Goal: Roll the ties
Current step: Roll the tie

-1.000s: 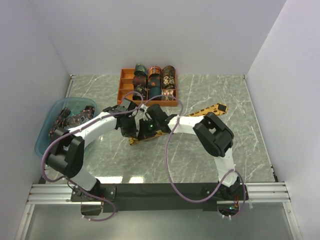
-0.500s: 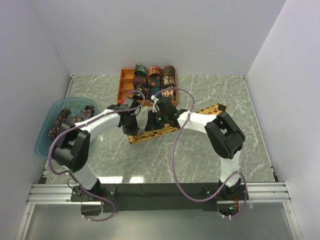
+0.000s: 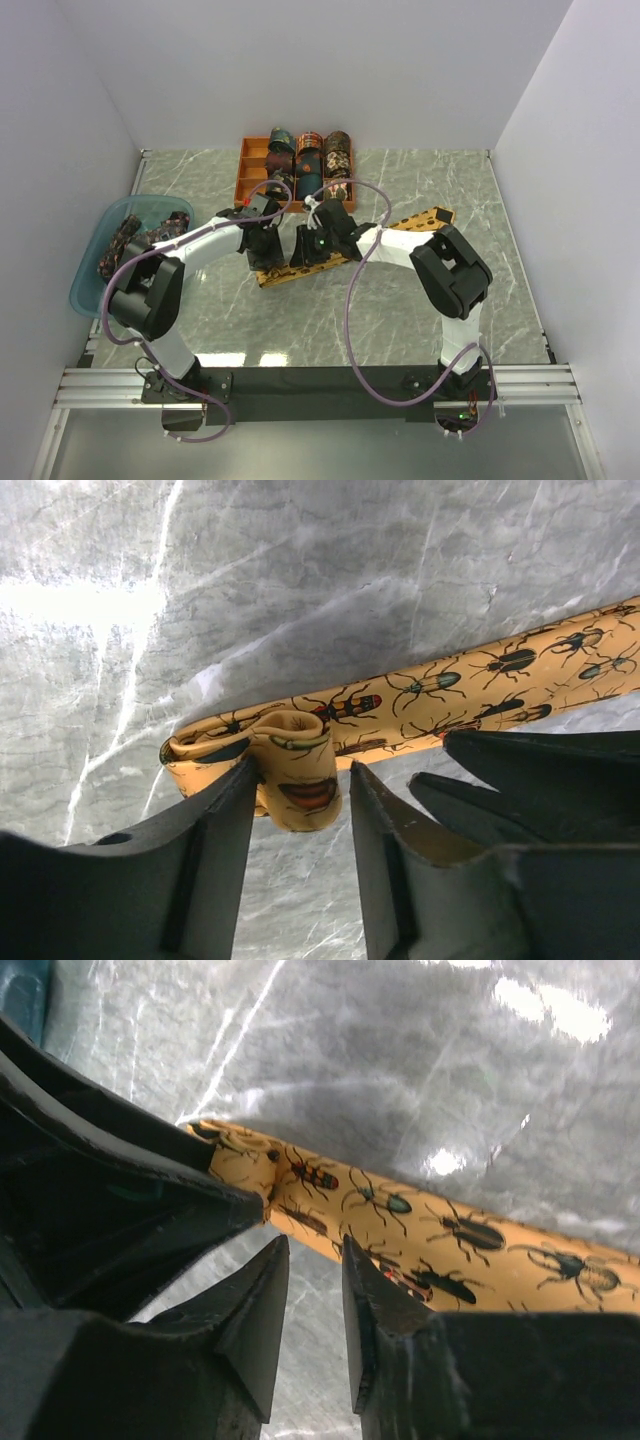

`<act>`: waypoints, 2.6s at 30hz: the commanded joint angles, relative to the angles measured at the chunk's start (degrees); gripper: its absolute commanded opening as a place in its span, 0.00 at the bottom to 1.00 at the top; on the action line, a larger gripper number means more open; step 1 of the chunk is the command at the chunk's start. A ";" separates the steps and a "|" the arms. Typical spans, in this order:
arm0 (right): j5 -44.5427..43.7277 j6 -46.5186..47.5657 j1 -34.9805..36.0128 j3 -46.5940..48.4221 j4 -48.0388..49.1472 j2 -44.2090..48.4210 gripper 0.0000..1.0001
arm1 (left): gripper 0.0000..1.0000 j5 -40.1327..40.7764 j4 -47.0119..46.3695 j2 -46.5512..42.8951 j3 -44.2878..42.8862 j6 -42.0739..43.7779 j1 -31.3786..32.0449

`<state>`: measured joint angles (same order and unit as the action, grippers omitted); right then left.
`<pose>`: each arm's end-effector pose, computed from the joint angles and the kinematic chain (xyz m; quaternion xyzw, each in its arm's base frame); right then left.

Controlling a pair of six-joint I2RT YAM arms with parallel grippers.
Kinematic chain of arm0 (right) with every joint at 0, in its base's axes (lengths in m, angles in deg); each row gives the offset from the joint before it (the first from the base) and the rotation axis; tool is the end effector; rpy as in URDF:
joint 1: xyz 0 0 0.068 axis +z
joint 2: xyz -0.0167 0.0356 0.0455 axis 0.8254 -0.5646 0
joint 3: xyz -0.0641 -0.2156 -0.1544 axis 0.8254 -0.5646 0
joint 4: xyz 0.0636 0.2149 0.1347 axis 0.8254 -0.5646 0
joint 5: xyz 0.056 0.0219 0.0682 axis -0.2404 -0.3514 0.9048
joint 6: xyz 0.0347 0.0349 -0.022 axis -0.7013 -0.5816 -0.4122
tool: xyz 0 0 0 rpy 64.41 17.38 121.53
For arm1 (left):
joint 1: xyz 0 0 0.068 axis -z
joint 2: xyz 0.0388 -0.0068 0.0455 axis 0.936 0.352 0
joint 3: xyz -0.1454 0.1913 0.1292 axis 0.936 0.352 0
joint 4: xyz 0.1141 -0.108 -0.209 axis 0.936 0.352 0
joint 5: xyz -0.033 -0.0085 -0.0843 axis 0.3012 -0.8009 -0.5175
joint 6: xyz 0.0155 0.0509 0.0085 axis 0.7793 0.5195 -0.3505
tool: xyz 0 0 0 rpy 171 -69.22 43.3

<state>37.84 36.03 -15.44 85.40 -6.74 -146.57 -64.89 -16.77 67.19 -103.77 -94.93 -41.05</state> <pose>0.3063 0.2772 0.1661 -0.1750 0.8836 0.3738 0.2211 0.2901 -0.1557 0.1907 -0.1171 0.9743 -0.1041 0.1619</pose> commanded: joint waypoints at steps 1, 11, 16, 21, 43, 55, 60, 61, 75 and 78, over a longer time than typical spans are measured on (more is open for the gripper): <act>0.14 -1.32 0.07 -1.67 4.27 3.82 0.36 | 0.47 -1.36 -1.89 -1.39 -1.25 -1.11 0.31; 1.54 -6.94 -1.86 -5.98 10.86 3.99 0.39 | 0.48 -2.34 -5.76 -4.55 1.91 -2.69 0.31; 3.03 -8.61 -1.86 -5.63 12.80 3.64 0.39 | 0.39 -2.16 -6.81 -4.82 3.76 -2.96 0.23; 4.18 -10.63 -1.86 -5.19 14.55 2.42 0.39 | 0.30 -2.60 -10.06 -5.78 5.87 -2.78 0.31; 7.69 -12.49 -1.78 -1.76 14.65 -3.74 0.39 | 0.19 -4.36 -17.27 -9.04 11.14 -3.48 0.14; 9.36 -10.91 -1.69 0.35 12.19 -5.67 0.38 | 0.15 -5.94 -19.12 -6.40 12.02 -3.13 -0.30; 9.36 -10.03 -1.69 0.09 11.22 -6.46 0.36 | 0.15 -6.38 -20.61 -6.14 12.99 -2.87 -0.30; 9.36 -9.76 -1.77 0.09 11.13 -6.64 0.34 | 0.15 -6.47 -20.79 -5.87 13.08 -2.87 -0.30; 9.19 -3.62 -1.60 1.93 6.04 -8.05 0.02 | 0.52 -6.47 -22.81 -10.79 15.10 4.33 -0.30; 9.28 -2.38 -1.69 2.81 4.63 -8.22 0.00 | 0.82 -4.54 -22.64 -14.91 15.36 11.52 -0.30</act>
<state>47.37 30.28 -17.04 85.97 0.69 -154.05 -71.71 -38.61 57.16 -88.71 -91.30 -41.34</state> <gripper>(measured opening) 0.073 0.756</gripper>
